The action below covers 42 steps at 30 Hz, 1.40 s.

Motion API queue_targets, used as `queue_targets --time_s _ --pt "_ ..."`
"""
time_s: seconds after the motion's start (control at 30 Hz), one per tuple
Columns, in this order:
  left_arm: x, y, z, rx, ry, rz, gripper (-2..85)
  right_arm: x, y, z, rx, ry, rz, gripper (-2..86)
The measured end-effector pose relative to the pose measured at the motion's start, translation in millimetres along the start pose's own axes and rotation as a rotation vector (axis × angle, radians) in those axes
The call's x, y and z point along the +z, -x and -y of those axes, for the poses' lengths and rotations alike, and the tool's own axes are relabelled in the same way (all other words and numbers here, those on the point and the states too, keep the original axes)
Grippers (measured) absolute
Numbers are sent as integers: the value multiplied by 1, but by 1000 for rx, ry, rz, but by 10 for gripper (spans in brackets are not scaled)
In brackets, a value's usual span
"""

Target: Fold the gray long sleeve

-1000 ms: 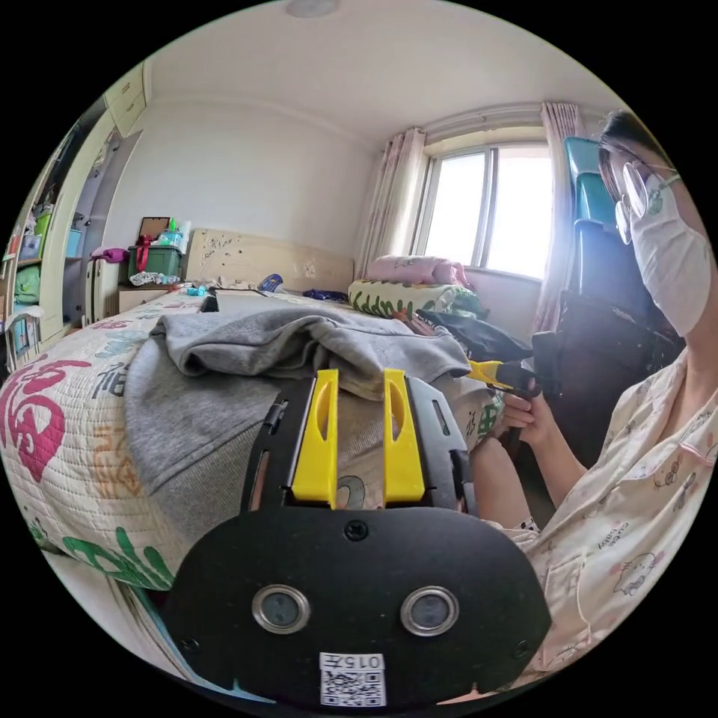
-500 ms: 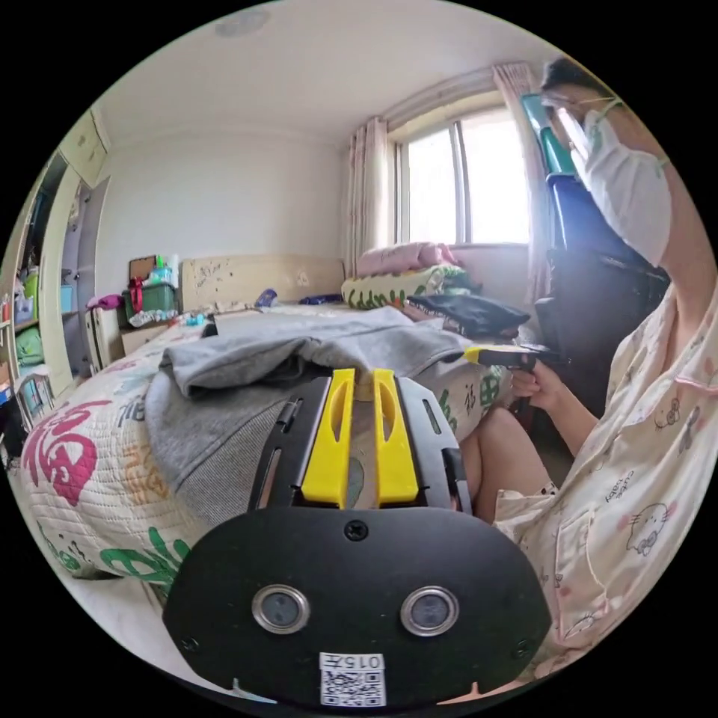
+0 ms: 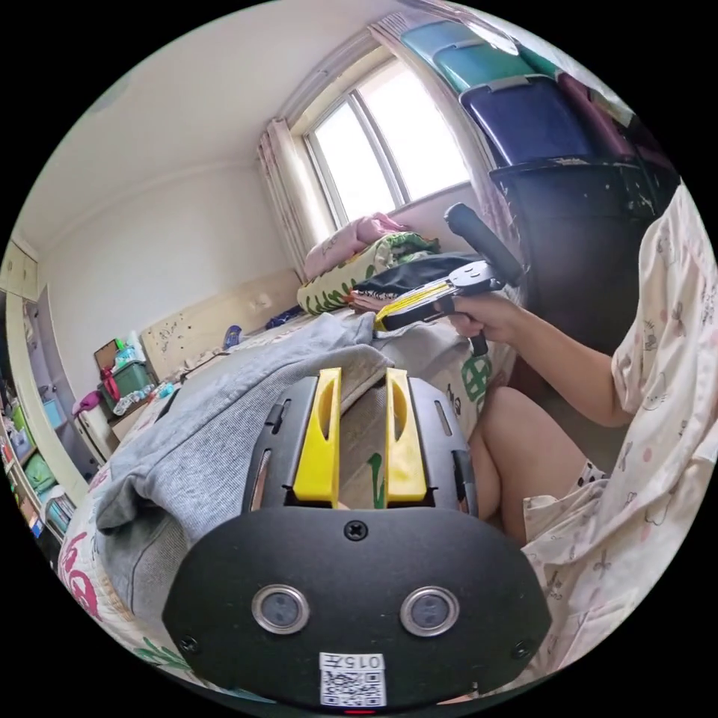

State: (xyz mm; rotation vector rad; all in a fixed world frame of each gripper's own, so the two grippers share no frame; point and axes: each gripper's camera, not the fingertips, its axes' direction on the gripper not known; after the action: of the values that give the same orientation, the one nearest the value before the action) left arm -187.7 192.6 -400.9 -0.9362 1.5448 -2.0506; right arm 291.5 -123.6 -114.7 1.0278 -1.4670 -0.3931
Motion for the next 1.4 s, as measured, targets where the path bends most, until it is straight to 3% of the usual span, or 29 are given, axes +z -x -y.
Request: queue_targets --time_s 0.13,0.43,0.63,0.83,0.9,1.07,1.4 --pt "-13 -2 26 54 0 -45 24 -23 -14 -14 54 -79 -41 -3" --pt "15 -5 31 46 61 -41 18 2 -15 -30 54 -8 -32 1" --pt "-12 39 19 -79 -33 -149 33 -31 -9 -41 99 -59 -87 35" --pt "-58 110 -28 -318 -118 -103 40 -62 11 -53 93 -160 9 35" --pt "-63 120 -46 -377 -151 -166 45 -66 19 -55 92 -192 43 30" --pt "-27 82 -88 -443 -114 -589 5 -65 22 -63 122 -190 85 10" --pt "-10 32 -113 -442 -186 -753 -8 -74 41 -73 100 -229 124 -4"
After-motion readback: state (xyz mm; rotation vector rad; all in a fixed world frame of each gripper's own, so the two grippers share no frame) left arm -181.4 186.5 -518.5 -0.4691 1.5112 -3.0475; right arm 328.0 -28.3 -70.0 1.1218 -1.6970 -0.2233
